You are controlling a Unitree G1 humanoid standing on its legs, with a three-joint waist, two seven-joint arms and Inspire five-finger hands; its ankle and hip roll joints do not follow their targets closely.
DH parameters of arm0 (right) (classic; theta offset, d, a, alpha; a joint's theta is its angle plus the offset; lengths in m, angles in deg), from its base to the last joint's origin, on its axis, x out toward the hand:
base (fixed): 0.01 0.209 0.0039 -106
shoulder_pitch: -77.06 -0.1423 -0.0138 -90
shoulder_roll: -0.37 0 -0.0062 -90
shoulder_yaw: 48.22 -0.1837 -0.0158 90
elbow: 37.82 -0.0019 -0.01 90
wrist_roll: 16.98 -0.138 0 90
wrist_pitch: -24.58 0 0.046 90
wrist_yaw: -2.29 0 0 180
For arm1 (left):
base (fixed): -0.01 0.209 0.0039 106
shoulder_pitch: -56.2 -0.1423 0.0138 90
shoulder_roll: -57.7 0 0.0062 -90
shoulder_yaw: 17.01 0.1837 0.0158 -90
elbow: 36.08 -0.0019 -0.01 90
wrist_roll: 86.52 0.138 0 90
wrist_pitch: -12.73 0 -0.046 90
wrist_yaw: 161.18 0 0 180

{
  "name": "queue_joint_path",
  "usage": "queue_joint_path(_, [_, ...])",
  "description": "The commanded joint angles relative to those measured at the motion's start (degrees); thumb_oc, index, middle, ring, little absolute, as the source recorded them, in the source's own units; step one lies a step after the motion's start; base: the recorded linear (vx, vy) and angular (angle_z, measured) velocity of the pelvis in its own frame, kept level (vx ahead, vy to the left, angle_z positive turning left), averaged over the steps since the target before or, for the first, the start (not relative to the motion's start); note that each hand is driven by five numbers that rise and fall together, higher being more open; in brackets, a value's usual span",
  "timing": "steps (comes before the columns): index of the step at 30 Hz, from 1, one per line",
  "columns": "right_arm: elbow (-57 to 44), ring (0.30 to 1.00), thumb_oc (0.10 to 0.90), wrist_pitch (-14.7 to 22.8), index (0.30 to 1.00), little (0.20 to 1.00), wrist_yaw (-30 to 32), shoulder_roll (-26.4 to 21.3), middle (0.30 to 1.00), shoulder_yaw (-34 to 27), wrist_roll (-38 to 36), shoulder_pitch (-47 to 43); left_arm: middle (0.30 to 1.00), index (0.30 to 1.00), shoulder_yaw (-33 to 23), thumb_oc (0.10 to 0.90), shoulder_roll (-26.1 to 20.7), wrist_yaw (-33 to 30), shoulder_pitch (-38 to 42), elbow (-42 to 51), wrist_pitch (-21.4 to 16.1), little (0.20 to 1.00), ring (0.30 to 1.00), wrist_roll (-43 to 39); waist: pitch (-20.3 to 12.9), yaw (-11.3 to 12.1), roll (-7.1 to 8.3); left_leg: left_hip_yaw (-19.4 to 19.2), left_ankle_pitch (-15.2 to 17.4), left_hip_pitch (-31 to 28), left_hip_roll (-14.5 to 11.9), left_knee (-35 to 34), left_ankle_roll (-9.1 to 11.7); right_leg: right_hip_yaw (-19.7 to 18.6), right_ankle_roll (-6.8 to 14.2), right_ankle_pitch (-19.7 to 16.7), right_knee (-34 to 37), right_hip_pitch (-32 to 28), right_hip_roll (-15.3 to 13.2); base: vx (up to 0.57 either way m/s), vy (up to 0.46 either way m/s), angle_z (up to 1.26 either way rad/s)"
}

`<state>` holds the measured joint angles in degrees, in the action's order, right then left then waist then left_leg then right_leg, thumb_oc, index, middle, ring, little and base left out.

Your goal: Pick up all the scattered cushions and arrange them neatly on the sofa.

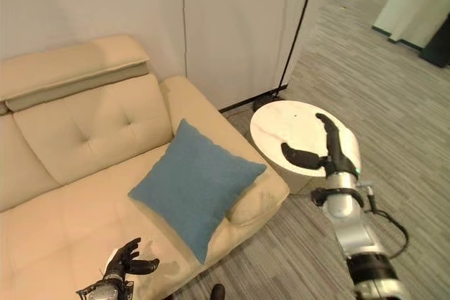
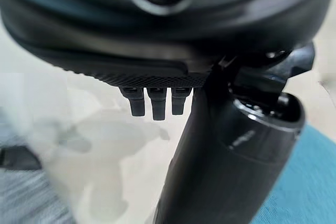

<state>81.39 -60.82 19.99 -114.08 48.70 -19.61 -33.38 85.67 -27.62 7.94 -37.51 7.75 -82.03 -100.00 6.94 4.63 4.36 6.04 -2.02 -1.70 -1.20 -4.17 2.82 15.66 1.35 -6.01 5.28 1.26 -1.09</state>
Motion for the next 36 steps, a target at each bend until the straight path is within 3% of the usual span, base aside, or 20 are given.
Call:
queue_joint_path(1, [2.8, 0.900, 0.800, 4.6, 0.900, 0.900, 1.4, -2.0, 0.900, 1.8, -6.2, -12.7, 0.900, 0.900, 2.8, 0.800, -2.7, -1.1, 7.1, 3.7, -4.7, 0.900, 0.900, -4.0, 0.3, 4.0, 6.12, -0.9, 3.9, 2.4, 1.9, 0.1, 0.3, 2.8, 5.2, 7.3, -2.1, -1.4, -1.8, -0.10, -0.080, 0.55])
queue_joint_path(7, [17.2, 0.900, 0.800, 3.0, 0.900, 0.900, 0.8, -4.4, 0.900, 10.1, -8.1, -28.1, 0.900, 0.900, 5.0, 0.800, -3.2, -2.0, 12.7, 5.4, -6.4, 0.900, 0.900, -8.1, 2.8, 6.6, 8.45, 2.1, 2.1, 7.5, 1.8, 0.1, 1.7, 6.4, 5.1, 6.6, -1.2, 1.8, -1.6, -0.07, -0.061, 0.43])
queue_joint_path(12, [25.8, 0.900, 0.800, 0.9, 0.900, 0.900, 0.7, -3.6, 0.900, 16.7, -5.5, -36.6, 0.900, 0.900, 5.3, 0.800, -3.3, -3.9, 17.4, 6.1, -7.8, 0.900, 0.900, -11.0, 4.1, 7.4, 8.68, 4.4, 0.9, 11.2, 2.1, 0.0, 2.5, 8.5, 4.8, 6.6, -1.2, 4.2, -1.6, -0.01, -0.029, 0.27])
queue_joint_path(22, [34.0, 0.900, 0.800, -1.4, 0.900, 0.900, 1.4, 0.4, 0.900, 22.8, -2.2, -44.4, 0.900, 0.900, 7.5, 0.800, -1.6, -6.7, 27.8, 7.5, -9.7, 0.900, 0.900, -15.8, 5.9, 6.9, 7.69, 6.3, 1.5, 15.0, 2.0, 0.6, 3.2, 8.7, 4.3, 8.3, -2.3, 7.5, -1.0, 0.02, -0.030, 0.20])
queue_joint_path(36, [35.9, 0.900, 0.800, -1.2, 0.900, 0.900, 2.0, 4.5, 0.900, 23.5, -3.9, -46.3, 0.900, 0.900, 10.9, 0.800, 2.7, -6.7, 36.8, 0.8, -9.2, 0.900, 0.900, -19.7, 7.7, 4.5, 5.69, 6.6, 0.7, 17.6, 2.5, 0.3, 3.1, 8.2, 4.3, 8.4, -3.5, 10.7, -1.4, 0.00, 0.006, 0.02])
